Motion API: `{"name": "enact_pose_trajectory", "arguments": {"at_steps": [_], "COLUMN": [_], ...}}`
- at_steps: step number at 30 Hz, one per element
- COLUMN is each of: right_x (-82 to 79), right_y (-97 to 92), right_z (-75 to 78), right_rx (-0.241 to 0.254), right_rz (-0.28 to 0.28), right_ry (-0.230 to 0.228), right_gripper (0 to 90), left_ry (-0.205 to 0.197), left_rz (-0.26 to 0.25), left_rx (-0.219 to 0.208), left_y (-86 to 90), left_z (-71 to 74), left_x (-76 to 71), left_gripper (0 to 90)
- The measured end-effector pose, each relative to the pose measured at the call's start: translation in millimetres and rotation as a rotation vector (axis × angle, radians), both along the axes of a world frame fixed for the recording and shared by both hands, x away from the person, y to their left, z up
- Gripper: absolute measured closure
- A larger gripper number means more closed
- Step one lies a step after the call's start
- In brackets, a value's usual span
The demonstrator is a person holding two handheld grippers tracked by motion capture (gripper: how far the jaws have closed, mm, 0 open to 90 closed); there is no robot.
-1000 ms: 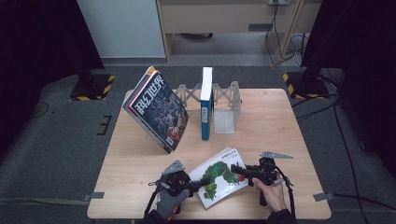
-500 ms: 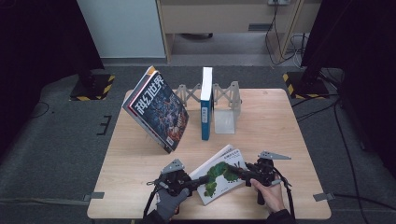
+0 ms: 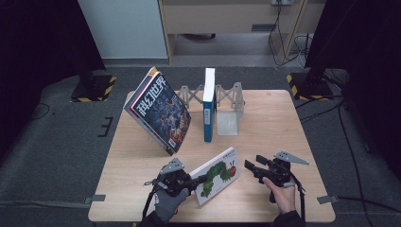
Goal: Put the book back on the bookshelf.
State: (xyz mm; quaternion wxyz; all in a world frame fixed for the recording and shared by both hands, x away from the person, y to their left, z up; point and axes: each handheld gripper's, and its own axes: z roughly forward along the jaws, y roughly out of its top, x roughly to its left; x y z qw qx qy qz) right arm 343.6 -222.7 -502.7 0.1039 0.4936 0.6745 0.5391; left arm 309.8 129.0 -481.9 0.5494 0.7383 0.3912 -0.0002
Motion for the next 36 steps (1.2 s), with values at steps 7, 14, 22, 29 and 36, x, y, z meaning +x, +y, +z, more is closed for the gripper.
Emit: {"name": "enact_pose_trajectory", "arguments": {"at_steps": [7,14,22,29,36], "right_x": [1.3,1.4,1.8,1.6,2.8], "right_y": [-1.4,-1.2,-4.5,-6.5,-8.7], "right_z": [-3.1,-4.0,-6.3,-6.9,-9.2], "right_rx": [-0.06,-0.085,-0.105,-0.121,-0.146], "right_rz": [-0.023,-0.032,-0.043,-0.049,-0.052], "right_ry": [0.015,0.02,0.02,0.018,0.019], "right_gripper": [31.2,31.2,31.6,31.7,31.4], "left_ry": [-0.017,-0.039,-0.137,-0.201,-0.246], "left_rz": [0.041,0.068,0.149,0.215,0.276], "left_rx": [0.003,0.009,0.035,0.016,0.014], "left_y": [9.3,16.7,11.4,-5.4,-21.3], "left_z": [14.3,30.0,51.8,63.5,66.1], "left_x": [5.7,13.6,26.6,38.9,51.8], "left_gripper": [74.7,74.6,74.7,74.6,74.6]}}
